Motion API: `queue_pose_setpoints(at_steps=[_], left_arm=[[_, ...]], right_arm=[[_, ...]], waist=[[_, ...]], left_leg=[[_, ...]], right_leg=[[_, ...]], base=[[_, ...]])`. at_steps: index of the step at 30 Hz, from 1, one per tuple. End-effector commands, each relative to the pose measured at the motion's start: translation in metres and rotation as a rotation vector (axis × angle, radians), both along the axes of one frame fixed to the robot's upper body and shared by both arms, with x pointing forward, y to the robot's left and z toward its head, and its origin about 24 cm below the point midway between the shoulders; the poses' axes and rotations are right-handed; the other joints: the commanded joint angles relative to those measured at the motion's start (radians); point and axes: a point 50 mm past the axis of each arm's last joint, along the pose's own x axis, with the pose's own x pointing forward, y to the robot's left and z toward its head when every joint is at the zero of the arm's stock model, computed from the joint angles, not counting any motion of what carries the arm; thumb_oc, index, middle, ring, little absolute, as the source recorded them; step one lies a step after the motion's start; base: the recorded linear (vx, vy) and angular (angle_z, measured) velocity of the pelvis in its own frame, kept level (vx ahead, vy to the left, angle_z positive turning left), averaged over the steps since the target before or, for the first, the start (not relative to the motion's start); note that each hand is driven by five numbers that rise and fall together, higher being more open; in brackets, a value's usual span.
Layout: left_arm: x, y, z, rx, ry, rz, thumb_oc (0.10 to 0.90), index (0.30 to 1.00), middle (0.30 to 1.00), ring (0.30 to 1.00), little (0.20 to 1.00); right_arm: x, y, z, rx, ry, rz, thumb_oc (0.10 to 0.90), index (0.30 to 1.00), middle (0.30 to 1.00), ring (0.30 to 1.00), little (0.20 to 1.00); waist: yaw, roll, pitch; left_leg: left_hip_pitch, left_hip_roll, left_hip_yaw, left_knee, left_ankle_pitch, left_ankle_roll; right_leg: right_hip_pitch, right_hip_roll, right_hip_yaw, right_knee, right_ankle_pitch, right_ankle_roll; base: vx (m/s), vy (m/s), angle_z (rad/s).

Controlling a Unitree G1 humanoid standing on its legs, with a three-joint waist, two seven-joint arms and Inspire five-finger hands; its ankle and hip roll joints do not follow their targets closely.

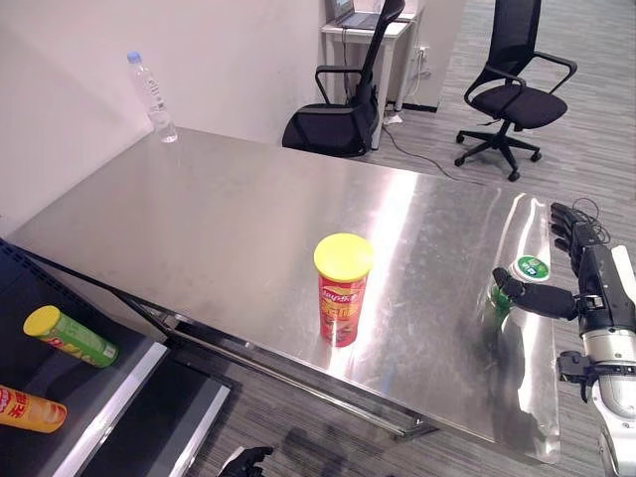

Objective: Put the goods on the table back onto the shelves and tidy them up.

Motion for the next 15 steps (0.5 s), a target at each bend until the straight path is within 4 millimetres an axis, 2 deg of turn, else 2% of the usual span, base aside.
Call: queue_pose_setpoints(at_steps=[1,10,15], left_arm=[[-0.020,-0.014,-0.008,-0.022,0.107,-0.091,0.800,0.900,0.900,0.900,0.900],[-0.019,-0.012,-0.008,-0.017,0.106,-0.090,0.800,0.900,0.900,0.900,0.900],[-0.019,-0.012,-0.008,-0.017,0.106,-0.089,0.800,0.900,0.900,0.900,0.900]], right_arm=[[0.005,-0.009,0.052,-0.115,-0.215,-0.028,0.800,0.900,0.900,0.900,0.900],[0.006,-0.013,0.040,-0.087,-0.170,-0.046,0.800,0.900,0.900,0.900,0.900],[0.006,-0.013,0.040,-0.087,-0.170,-0.045,0.800,0.900,0.900,0.900,0.900]], waist=[[0.027,-0.073,-0.037],[0.026,-0.069,-0.029],[0.025,-0.070,-0.029]], left_leg=[[0.019,0.032,0.015,0.003,-0.035,-0.024],[0.008,0.036,0.009,0.003,-0.029,-0.029],[0.008,0.036,0.008,0.003,-0.029,-0.029]], right_leg=[[0.024,-0.020,0.021,0.019,-0.041,0.017],[0.020,-0.015,0.016,0.019,-0.046,0.013],[0.020,-0.015,0.016,0.019,-0.046,0.013]], base=[[0.00,0.000,0.00],[0.01,-0.004,0.00],[0.00,0.000,0.00]])
